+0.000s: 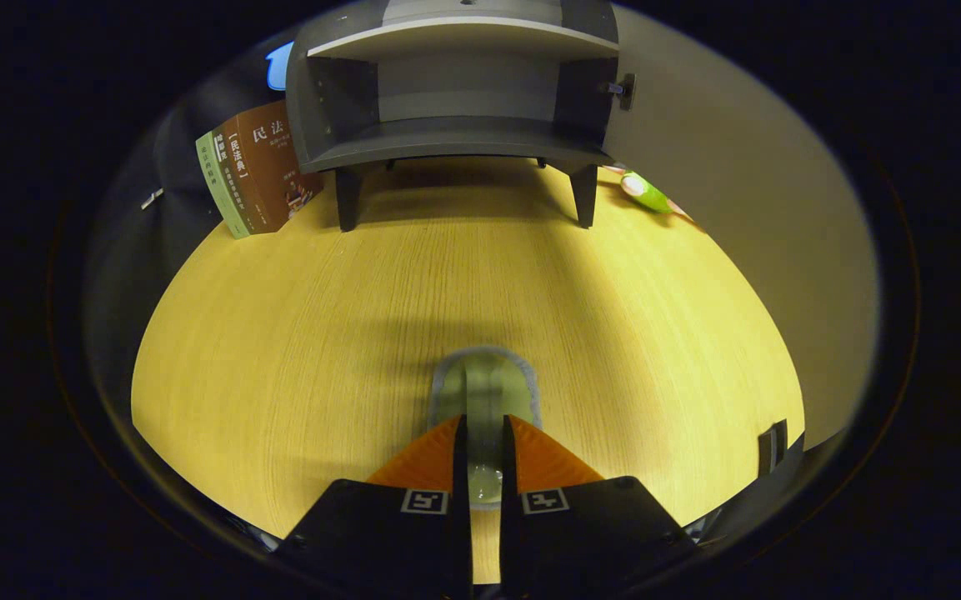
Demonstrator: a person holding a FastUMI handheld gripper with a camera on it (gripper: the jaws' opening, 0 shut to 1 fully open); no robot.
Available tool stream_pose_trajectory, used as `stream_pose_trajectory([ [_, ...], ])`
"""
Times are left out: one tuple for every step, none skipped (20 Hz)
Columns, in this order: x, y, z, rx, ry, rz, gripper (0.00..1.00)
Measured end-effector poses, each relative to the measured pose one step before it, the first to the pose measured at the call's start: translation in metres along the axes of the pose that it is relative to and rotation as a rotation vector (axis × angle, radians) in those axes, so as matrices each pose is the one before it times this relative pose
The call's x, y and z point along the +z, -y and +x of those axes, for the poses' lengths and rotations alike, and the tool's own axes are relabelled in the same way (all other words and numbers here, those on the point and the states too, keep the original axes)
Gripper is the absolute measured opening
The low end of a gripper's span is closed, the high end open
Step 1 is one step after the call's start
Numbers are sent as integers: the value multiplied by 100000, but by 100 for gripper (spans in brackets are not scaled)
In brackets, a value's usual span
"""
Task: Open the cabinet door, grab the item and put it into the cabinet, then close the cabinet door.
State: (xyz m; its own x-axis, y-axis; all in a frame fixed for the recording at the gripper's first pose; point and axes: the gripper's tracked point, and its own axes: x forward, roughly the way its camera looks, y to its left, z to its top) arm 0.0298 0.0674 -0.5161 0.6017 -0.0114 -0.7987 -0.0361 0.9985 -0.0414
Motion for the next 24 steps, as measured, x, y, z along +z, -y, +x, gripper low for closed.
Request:
stream_pose_trajectory([
  [885,36,-591,791,1872,655,17],
  [912,-173,-802,1431,1394,1055,17],
  [1029,-35,-900,610,1338,962,17],
  [1223,-20,-1076,601,1472,956,17],
  [1421,42,-1152,412,1319,998,17],
  [1461,4,-928,388,1367,1092,17],
  [1558,-20,-1049,446,1343,912,17],
  [1763,-172,-969,764,1458,896,17],
  [1652,-266,-1053,572,1752,629,17],
  [2065,-219,-853,218,1737,-66,17],
  [2104,-299,-477,408,1701,-176,17],
  [1995,-180,-248,272,1330,-278,17],
  [1967,-205,-22,311,959,-77,17],
  [2120,13,-466,923,1375,804,17],
  [2700,-142,-315,1054,1989,1481,17],
  [2261,-256,273,321,2020,335,17],
  [2450,-62,623,-445,1863,-729,17],
  [1832,-39,476,-80,1750,-1038,17],
  [1974,-134,701,88,1833,-745,17],
  [1660,-383,951,148,1105,-821,17],
  [1706,-409,1000,161,735,-1080,17],
  [1644,-274,1064,-134,899,-723,17],
  [1629,-251,1064,216,857,-799,17],
  [1286,-251,1154,130,60,177,17],
])
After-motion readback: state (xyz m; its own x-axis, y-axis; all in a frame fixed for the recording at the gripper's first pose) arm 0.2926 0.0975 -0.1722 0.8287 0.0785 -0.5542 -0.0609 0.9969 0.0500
